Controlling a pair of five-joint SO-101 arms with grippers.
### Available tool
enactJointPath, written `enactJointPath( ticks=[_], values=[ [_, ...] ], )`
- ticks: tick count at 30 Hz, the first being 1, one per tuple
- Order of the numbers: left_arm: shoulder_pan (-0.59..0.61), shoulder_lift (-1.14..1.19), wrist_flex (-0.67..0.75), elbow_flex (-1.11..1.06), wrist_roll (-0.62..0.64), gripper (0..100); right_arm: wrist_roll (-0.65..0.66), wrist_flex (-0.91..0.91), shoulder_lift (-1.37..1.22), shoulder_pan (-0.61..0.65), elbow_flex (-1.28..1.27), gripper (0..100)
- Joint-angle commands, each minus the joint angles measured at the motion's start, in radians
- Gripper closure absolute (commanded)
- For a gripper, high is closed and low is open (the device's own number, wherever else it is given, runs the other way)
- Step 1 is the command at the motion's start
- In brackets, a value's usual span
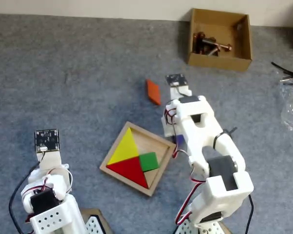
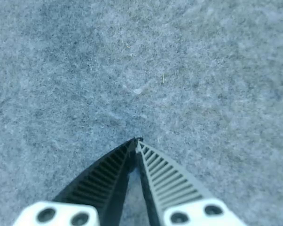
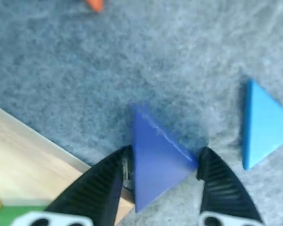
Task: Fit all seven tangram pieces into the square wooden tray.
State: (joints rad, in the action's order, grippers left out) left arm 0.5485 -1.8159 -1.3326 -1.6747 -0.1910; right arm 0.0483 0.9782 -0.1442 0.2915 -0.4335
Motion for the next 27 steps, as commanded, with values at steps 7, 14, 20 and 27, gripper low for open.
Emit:
enactJointPath(
  ticks=[7, 14, 20, 27],
  values=[
    [-0.015, -0.005, -0.005, -0.021, 0.009, 99, -0.012, 0.01, 0.019, 0.007, 0.054, 81.1],
    [-0.015, -0.005, -0.005, -0.021, 0.009, 99, -0.011, 0.01, 0.019, 0.007, 0.054, 88.2],
    [-0.015, -0.005, -0.005, -0.021, 0.009, 99, -0.012, 0.008, 0.019, 0.007, 0.054, 88.6],
    [-0.015, -0.005, -0.005, -0.021, 0.009, 99, -0.006, 0.007, 0.024, 0.005, 0.059, 93.3]
  ],
)
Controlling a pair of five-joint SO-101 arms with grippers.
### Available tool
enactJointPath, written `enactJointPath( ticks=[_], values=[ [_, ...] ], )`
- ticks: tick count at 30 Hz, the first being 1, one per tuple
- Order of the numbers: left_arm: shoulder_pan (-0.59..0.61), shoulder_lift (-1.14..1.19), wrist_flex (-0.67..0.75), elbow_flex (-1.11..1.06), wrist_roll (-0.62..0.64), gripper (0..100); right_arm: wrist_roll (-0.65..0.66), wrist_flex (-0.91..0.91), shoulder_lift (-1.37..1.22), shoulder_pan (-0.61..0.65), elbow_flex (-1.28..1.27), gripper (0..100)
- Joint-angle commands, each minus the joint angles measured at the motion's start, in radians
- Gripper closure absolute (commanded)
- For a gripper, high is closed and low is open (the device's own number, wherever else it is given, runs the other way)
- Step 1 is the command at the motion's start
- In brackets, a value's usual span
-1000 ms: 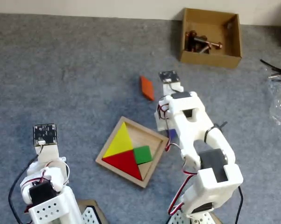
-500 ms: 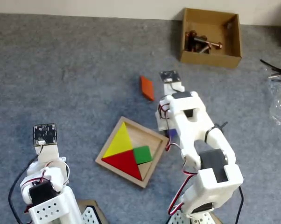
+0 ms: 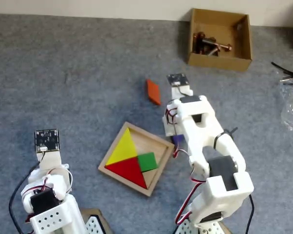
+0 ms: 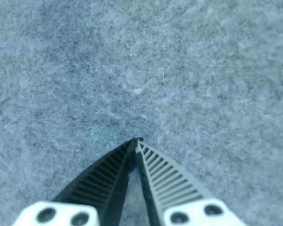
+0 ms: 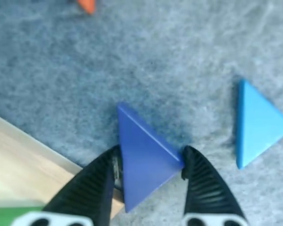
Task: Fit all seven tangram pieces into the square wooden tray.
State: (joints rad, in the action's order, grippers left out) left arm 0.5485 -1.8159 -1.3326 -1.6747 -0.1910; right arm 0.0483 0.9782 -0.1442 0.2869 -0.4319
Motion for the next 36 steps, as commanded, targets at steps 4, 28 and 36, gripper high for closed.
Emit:
enactJointPath(
  ticks=[4, 28, 36],
  values=[
    [-0.015, -0.005, -0.005, -0.021, 0.009, 99, -0.006, 0.008, 0.024, 0.01, 0.061, 94.0],
    [-0.015, -0.005, -0.005, -0.021, 0.009, 99, -0.005, 0.303, 0.028, 0.018, 0.269, 94.0],
    [-0.015, -0.005, -0.005, -0.021, 0.009, 99, -0.011, 0.4, 0.028, 0.17, 0.285, 94.0]
  ],
)
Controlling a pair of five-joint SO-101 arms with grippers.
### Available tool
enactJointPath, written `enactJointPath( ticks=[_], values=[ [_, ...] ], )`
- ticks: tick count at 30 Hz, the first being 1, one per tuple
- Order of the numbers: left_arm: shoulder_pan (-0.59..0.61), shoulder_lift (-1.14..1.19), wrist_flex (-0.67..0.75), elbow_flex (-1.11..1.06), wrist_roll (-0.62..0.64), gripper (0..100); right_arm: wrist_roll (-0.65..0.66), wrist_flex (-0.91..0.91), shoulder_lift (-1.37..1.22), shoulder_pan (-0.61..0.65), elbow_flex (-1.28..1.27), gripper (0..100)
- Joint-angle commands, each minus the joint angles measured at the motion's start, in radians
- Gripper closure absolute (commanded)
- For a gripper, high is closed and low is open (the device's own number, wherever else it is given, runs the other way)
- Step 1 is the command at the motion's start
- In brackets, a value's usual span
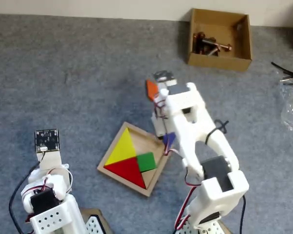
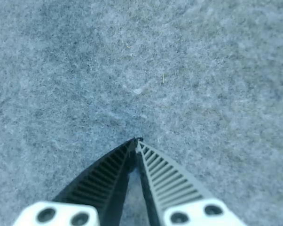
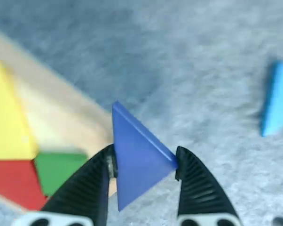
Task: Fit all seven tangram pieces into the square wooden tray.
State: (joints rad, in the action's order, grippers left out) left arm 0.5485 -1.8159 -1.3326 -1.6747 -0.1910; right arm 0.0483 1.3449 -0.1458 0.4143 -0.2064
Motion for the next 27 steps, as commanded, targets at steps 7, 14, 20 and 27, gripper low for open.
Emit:
enactJointPath(
  ticks=[7, 14, 20, 27],
  values=[
    [-0.015, -0.005, -0.005, -0.021, 0.009, 99, -0.012, 0.002, 0.03, 0.054, 0.027, 94.0],
    [-0.015, -0.005, -0.005, -0.021, 0.009, 99, -0.012, -0.099, 0.173, 0.079, -0.131, 94.0],
    [-0.015, -0.005, -0.005, -0.021, 0.009, 99, -0.012, -0.196, 0.318, 0.084, -0.32, 94.0],
    [-0.015, -0.005, -0.005, -0.021, 0.009, 99, -0.012, -0.203, 0.318, 0.087, -0.389, 94.0]
  ],
)
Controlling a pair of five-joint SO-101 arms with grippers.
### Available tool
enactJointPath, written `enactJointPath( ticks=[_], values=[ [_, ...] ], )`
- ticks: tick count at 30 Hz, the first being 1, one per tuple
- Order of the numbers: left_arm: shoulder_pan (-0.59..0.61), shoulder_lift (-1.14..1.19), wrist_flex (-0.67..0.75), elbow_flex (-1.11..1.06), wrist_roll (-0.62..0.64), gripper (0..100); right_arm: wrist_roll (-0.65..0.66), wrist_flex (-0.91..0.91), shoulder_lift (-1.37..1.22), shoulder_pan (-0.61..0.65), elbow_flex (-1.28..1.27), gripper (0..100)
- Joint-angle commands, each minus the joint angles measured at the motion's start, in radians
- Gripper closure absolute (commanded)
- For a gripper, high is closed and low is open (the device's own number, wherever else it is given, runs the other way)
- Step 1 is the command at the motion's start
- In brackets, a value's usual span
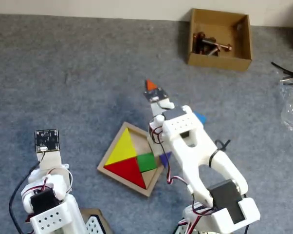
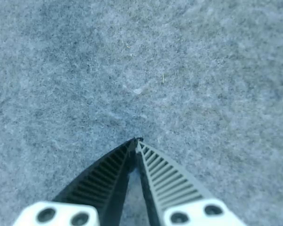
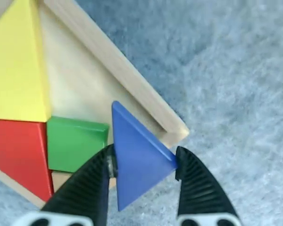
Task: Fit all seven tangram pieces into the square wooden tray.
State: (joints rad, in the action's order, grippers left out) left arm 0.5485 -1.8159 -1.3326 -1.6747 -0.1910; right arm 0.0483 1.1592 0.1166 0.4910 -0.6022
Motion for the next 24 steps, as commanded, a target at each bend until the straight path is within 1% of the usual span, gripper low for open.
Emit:
enactJointPath(
  ticks=[1, 7, 12, 15, 18, 24],
  values=[
    [-0.015, -0.005, -0.005, -0.021, 0.009, 99, -0.011, -0.018, 0.056, 0.012, 0.007, 94.0],
    [-0.015, -0.005, -0.005, -0.021, 0.009, 99, -0.009, -0.018, 0.058, 0.019, 0.005, 94.0],
    [-0.015, -0.005, -0.005, -0.021, 0.009, 99, -0.014, -0.076, 0.061, 0.091, 0.001, 94.0],
    [-0.015, -0.005, -0.005, -0.021, 0.009, 99, -0.025, -0.079, 0.059, 0.087, 0.001, 94.0],
    [-0.015, -0.005, -0.005, -0.021, 0.009, 99, -0.091, -0.079, 0.064, 0.051, 0.001, 94.0],
    [-0.015, -0.005, -0.005, -0.021, 0.009, 99, -0.117, -0.079, 0.056, 0.035, 0.001, 94.0]
  ],
)
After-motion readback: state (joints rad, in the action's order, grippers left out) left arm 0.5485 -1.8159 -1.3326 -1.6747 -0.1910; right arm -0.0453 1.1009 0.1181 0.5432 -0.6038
